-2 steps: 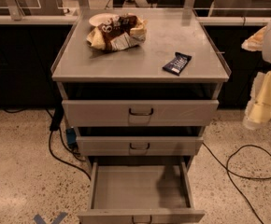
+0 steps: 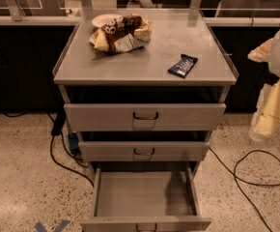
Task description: Close bottom drawer
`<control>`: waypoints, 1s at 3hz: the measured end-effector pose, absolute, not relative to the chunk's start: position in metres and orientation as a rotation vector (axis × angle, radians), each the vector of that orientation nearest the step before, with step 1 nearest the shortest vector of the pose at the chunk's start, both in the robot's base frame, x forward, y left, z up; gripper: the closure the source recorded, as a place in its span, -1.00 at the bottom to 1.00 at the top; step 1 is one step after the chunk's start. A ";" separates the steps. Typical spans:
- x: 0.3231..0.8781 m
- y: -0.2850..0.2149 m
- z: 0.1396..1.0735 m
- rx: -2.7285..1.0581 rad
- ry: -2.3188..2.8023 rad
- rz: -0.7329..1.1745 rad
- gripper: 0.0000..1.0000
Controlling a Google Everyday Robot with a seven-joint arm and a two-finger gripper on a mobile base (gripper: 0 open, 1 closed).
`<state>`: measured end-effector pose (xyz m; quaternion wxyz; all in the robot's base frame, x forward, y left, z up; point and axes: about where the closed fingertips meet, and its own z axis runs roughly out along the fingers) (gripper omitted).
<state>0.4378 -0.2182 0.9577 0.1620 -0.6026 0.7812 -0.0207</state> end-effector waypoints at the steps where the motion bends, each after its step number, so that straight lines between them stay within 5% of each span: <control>1: 0.433 -0.220 0.925 -1.730 2.229 0.007 -1.00; 2: 0.428 -0.220 0.901 -1.741 2.240 0.049 -1.00; 3: 0.421 -0.223 0.870 -1.743 2.260 0.061 -0.66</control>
Offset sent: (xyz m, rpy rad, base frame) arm -0.0142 -0.0027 -0.0897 0.0642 0.1110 0.0266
